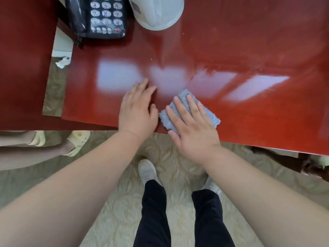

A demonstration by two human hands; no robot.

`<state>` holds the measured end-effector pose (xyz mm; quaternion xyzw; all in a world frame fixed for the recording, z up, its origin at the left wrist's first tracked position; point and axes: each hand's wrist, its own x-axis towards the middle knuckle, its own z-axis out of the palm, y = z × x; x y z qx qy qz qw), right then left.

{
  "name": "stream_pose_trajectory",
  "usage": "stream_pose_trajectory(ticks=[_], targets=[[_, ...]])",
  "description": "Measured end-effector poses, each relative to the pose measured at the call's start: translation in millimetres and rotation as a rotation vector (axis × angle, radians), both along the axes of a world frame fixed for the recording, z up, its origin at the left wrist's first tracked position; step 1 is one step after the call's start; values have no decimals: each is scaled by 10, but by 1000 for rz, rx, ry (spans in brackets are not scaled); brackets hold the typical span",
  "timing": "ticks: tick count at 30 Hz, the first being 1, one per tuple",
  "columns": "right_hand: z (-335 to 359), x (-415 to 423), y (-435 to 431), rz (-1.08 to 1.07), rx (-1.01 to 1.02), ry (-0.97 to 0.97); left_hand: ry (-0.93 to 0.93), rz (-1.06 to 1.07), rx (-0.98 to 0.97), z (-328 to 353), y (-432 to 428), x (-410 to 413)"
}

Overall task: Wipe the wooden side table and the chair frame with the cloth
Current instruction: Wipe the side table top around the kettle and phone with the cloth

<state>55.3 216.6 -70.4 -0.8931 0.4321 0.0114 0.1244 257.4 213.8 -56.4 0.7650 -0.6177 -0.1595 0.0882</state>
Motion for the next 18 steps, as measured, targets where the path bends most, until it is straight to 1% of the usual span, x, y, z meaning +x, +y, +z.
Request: stream_pose_trajectory(ticks=[2, 3, 6, 9, 10, 11, 12, 15, 16, 18], targets=[[-19, -120, -98, -11, -9, 32, -79, 42, 7, -3, 70, 279], [-19, -188, -165, -62, -7, 48, -90, 71, 18, -3, 78, 415], [-2, -267, -342, -295, 4, 72, -104, 105, 20, -16, 35, 741], [12, -19, -404, -507, 28, 102, -150, 77, 22, -59, 21, 855], [17, 123, -378, -536, 29, 105, -168, 74, 19, -78, 30, 856], [19, 276, -321, -508, 24, 94, -183, 76, 13, -90, 38, 856], [14, 433, -229, -416, 13, 70, -193, 80, 6, -100, 39, 852], [-19, 790, 80, 26, -4, -28, -203, 66, -4, -104, 23, 862], [-29, 828, 117, 124, -4, -50, -210, 60, -1, -107, 20, 870], [-55, 784, 53, 202, -10, -74, -220, 55, 6, -115, 19, 882]])
